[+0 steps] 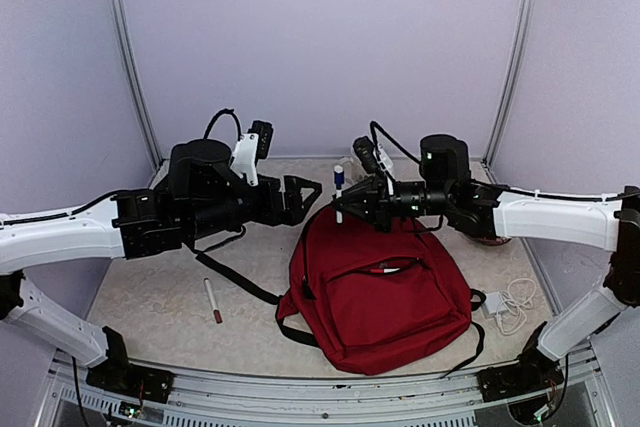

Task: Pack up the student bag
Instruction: Pass from the left arm to the right, then place the pen in the lower front pocket of the bag.

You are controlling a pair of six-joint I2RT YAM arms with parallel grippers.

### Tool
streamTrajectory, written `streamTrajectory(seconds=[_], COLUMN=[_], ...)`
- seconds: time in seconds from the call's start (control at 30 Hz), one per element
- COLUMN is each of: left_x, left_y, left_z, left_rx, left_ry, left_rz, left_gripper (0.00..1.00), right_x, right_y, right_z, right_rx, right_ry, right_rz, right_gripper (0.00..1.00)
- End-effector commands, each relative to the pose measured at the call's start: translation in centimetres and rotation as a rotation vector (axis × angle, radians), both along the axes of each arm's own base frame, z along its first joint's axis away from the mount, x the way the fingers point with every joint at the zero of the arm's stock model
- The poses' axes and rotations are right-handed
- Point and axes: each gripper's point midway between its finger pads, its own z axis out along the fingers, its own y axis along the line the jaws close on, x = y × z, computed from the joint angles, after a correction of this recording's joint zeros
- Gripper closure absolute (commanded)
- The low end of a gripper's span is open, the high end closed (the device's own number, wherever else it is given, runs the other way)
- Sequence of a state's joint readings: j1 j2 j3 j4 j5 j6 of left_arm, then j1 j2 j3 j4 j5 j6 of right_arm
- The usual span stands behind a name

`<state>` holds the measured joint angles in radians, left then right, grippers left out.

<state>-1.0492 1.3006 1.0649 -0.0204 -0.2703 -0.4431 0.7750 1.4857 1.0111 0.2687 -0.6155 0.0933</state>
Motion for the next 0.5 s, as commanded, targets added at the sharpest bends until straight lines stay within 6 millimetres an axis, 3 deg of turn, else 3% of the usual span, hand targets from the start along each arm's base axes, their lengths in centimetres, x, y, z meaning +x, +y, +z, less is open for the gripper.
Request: streamTrajectory(seconds=[0.0, 0.1, 0.13, 0.27, 0.37, 0.47], left_x=[3.4, 4.4, 4.4, 4.6, 4.6, 4.4], left_y=[2.4, 2.9, 2.7, 1.0, 0.4, 0.1], left_z=[-10.1, -15.1, -16.2, -20.0, -23.0, -24.7], left_rx=[0.104, 0.156, 0.179, 0.25, 0.31, 0.322], left_ry=[0.277, 0.382, 0.392, 0.451, 0.493, 0.507], left_rz=[0.073, 0.09, 0.082, 0.019, -0.006, -0.038], left_gripper=[0.01, 0.01, 0.01, 0.01, 0.01, 0.01], right_x=[-2.3, -3.8, -3.9, -4.0, -2.8, -2.1], right_y=[-4.1, -5.3, -5.9, -8.9, -9.5, -9.5], right_z=[-9.8, -10.2, -10.0, -12.3, -12.5, -13.9], right_rx=[-0.37, -0.413, -0.413, -0.508, -0.57, -0.641], right_ry=[-0.039, -0.216, -0.302, -0.631, -0.699, -0.687], right_rz=[0.042, 0.084, 0.076, 0.05, 0.0, 0.02], right_gripper=[1.0, 1.0, 1.0, 1.0, 1.0, 1.0])
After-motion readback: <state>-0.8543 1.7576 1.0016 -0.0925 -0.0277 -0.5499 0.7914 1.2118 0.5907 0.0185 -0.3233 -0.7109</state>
